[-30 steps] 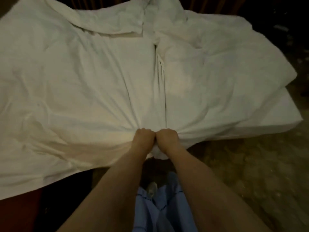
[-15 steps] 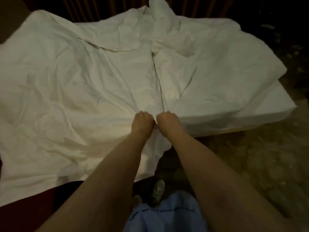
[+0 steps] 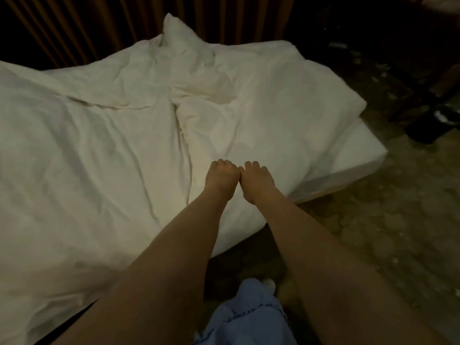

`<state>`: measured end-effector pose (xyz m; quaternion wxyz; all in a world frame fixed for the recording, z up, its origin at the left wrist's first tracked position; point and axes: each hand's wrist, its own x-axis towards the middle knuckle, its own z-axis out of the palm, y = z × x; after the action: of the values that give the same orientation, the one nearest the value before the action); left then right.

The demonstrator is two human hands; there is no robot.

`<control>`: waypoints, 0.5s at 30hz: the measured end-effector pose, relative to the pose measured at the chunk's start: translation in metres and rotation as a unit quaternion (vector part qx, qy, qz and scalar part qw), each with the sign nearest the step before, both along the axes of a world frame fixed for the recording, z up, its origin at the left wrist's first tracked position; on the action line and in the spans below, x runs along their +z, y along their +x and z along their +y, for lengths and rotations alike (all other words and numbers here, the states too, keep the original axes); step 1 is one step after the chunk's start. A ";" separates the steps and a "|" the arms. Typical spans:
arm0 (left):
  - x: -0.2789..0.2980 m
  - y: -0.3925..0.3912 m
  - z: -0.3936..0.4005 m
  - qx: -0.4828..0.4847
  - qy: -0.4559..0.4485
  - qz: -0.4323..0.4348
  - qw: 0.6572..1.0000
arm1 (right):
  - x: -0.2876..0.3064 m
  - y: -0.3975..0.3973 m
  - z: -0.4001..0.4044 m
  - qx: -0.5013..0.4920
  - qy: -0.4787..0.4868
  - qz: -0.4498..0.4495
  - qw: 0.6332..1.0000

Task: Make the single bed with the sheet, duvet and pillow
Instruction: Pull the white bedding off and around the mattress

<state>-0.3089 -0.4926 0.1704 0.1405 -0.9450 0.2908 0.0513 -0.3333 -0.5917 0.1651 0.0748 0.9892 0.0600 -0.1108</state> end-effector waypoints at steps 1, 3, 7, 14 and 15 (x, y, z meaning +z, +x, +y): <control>0.000 0.010 -0.023 -0.002 -0.006 0.000 1.000 | 0.002 0.008 -0.021 -0.002 -0.004 -0.001 1.000; -0.001 0.030 -0.069 -0.001 -0.016 -0.001 1.000 | 0.006 0.027 -0.068 -0.004 -0.015 -0.013 1.000; 0.004 0.061 -0.167 -0.004 -0.035 0.004 0.999 | 0.013 0.056 -0.168 -0.028 -0.038 -0.012 0.999; -0.001 0.117 -0.305 -0.003 -0.049 0.019 0.999 | 0.002 0.108 -0.294 -0.047 -0.040 0.005 0.998; -0.006 0.127 -0.320 0.002 -0.053 0.029 0.998 | -0.003 0.119 -0.308 -0.047 -0.038 0.008 0.998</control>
<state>-0.1816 -0.8127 0.1645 0.0817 -0.9500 0.2948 0.0635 -0.2140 -0.8999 0.1621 0.1065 0.9865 0.0102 -0.1240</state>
